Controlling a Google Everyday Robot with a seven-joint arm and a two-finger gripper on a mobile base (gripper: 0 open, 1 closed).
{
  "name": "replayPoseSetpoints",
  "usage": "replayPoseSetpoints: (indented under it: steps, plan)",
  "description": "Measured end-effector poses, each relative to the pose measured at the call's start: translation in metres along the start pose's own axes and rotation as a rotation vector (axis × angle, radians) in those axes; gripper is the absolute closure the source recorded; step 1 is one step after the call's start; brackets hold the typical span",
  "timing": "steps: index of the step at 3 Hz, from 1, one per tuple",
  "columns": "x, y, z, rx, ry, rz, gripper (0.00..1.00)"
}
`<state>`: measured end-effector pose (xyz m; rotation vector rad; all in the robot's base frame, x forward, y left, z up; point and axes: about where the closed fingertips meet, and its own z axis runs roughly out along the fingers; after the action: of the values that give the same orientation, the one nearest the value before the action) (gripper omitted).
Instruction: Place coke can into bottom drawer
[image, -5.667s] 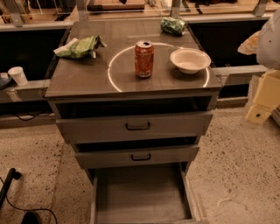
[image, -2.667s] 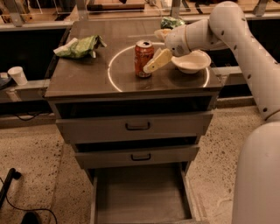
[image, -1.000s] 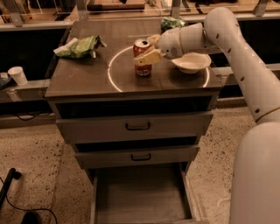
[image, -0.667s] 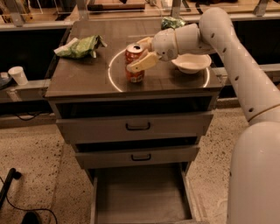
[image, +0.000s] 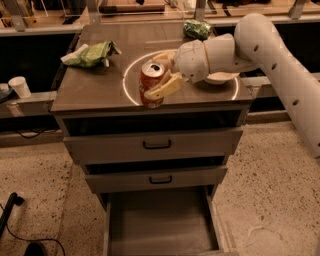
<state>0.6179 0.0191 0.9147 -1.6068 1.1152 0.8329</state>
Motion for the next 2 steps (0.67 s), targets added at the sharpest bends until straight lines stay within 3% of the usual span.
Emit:
replayPoseSetpoints:
  steps: [1,2]
  plan:
    - [0.015,0.041,-0.005,0.025,0.089,-0.031,1.00]
    - [0.035,0.067,0.010,-0.021,0.102,0.011,1.00]
